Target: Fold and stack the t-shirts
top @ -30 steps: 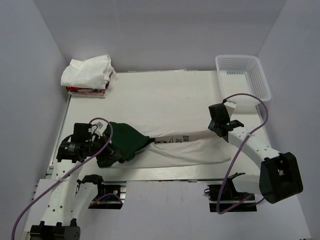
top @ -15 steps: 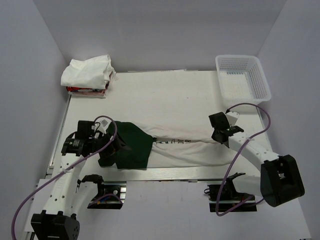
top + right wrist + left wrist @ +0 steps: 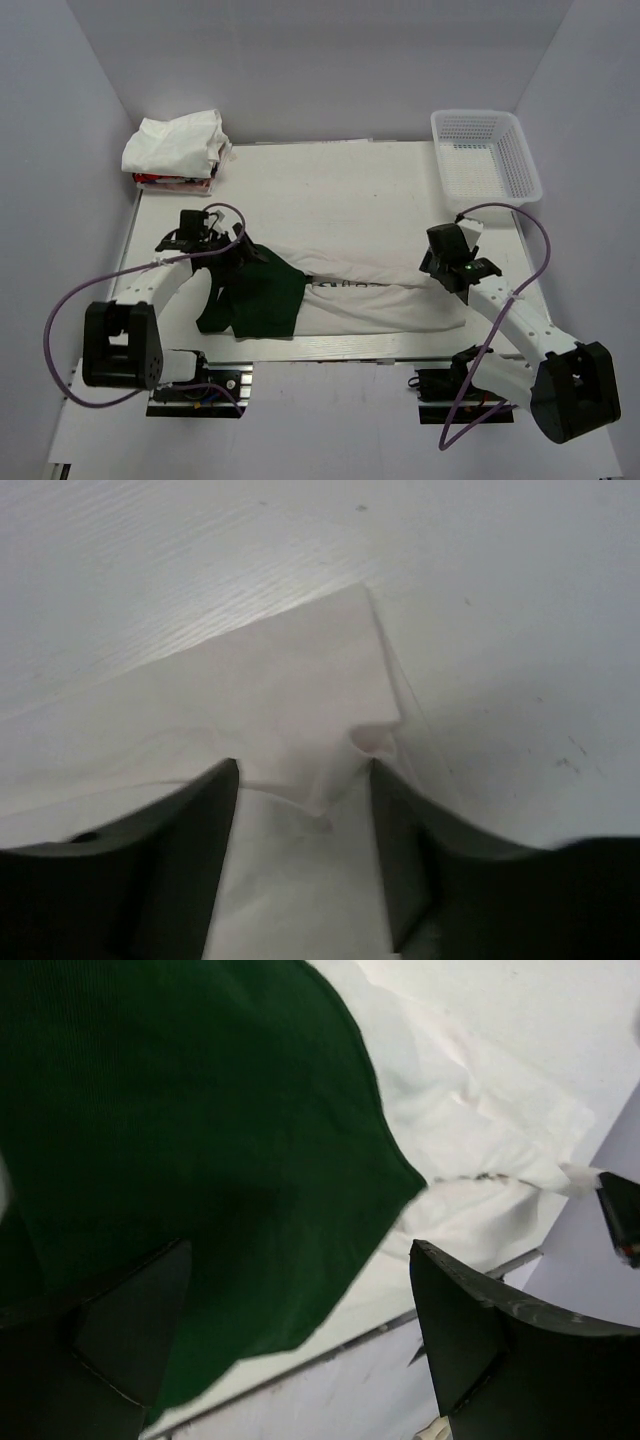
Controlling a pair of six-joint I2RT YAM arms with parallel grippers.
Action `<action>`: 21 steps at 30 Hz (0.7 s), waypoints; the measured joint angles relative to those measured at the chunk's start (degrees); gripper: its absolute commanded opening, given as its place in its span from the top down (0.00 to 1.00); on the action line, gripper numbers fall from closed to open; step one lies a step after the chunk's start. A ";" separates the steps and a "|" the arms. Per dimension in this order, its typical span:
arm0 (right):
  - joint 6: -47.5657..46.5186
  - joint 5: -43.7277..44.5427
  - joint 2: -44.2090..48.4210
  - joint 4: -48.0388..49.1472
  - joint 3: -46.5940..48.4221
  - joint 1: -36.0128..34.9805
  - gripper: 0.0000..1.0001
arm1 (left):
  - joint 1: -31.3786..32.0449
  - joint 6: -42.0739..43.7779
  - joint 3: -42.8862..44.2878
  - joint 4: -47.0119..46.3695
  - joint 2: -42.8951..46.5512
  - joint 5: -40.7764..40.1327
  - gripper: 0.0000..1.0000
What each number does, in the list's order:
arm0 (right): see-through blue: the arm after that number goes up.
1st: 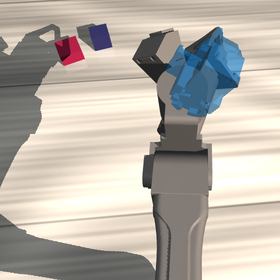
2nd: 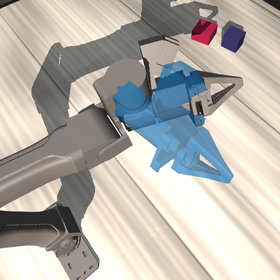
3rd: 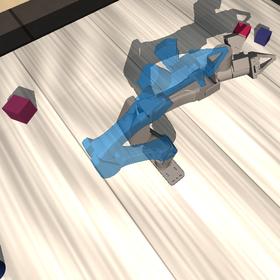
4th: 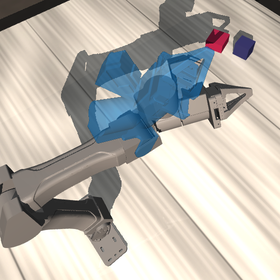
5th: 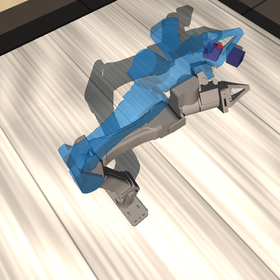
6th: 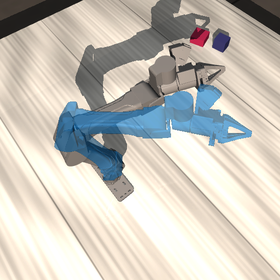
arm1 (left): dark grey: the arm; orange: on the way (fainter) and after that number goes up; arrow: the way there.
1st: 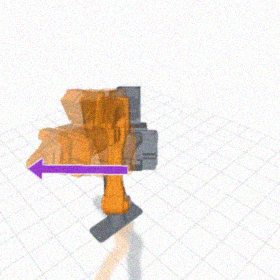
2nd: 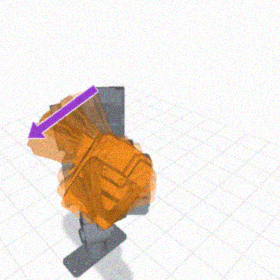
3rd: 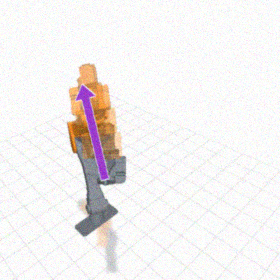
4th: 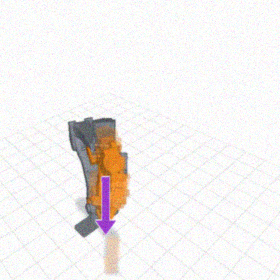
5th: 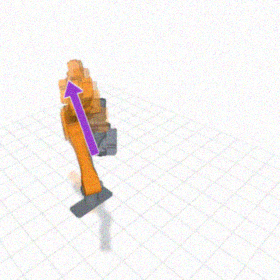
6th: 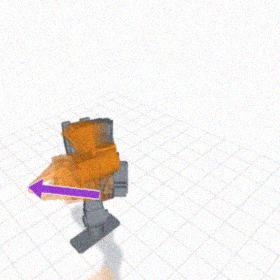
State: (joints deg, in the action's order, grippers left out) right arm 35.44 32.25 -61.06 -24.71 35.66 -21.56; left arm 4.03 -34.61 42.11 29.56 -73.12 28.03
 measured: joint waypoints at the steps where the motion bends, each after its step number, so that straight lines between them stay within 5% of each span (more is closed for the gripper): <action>1: -1.11 -1.44 0.00 0.96 0.42 0.02 0.10 | 0.11 -0.07 -0.02 -1.62 -2.14 0.00 0.00; 13: -6.01 -17.75 -4.35 16.68 1.60 -0.15 0.10 | 0.66 -1.51 0.17 -11.63 -16.39 4.66 0.00; 21: -4.48 -20.63 -13.40 15.82 0.02 -0.20 0.10 | 0.83 -3.45 15.80 -6.14 -30.86 8.20 0.00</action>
State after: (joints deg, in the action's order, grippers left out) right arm 30.96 11.62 -74.46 -8.88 35.68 -21.76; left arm 4.86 -38.06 57.91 23.42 -103.98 36.23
